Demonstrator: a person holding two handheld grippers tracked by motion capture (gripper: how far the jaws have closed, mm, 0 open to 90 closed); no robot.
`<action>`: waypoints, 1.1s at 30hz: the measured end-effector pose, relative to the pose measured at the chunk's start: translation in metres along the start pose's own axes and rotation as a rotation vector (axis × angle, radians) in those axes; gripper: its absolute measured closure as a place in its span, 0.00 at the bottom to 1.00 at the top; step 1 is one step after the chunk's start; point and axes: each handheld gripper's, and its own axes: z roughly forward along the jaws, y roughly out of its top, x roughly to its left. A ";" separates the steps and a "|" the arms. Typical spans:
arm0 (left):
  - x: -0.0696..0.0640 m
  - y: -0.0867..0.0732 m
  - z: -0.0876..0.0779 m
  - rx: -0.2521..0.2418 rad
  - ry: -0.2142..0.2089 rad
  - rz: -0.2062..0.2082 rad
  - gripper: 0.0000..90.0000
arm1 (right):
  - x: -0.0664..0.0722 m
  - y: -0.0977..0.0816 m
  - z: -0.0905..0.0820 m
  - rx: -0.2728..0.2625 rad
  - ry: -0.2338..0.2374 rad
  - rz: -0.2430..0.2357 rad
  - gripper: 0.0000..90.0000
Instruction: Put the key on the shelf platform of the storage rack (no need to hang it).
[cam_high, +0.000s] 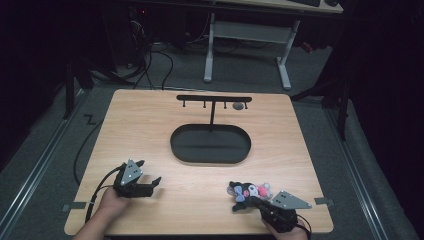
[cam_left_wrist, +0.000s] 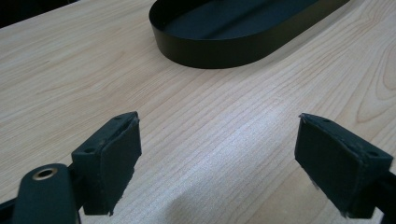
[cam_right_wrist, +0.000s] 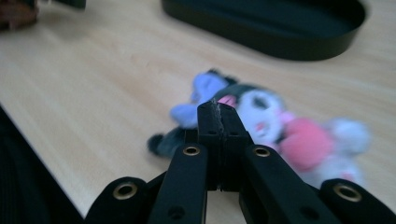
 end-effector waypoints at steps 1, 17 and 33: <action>0.000 0.000 0.000 0.000 0.000 0.001 0.17 | 0.001 -0.001 0.002 0.016 0.002 -0.009 1.00; 0.000 -0.004 -0.006 -0.013 0.008 -0.005 0.17 | -0.002 0.022 0.031 0.000 -0.115 0.035 0.98; -0.001 -0.001 0.000 0.006 -0.001 0.012 0.17 | -0.055 -0.005 0.002 0.027 -0.339 0.178 0.99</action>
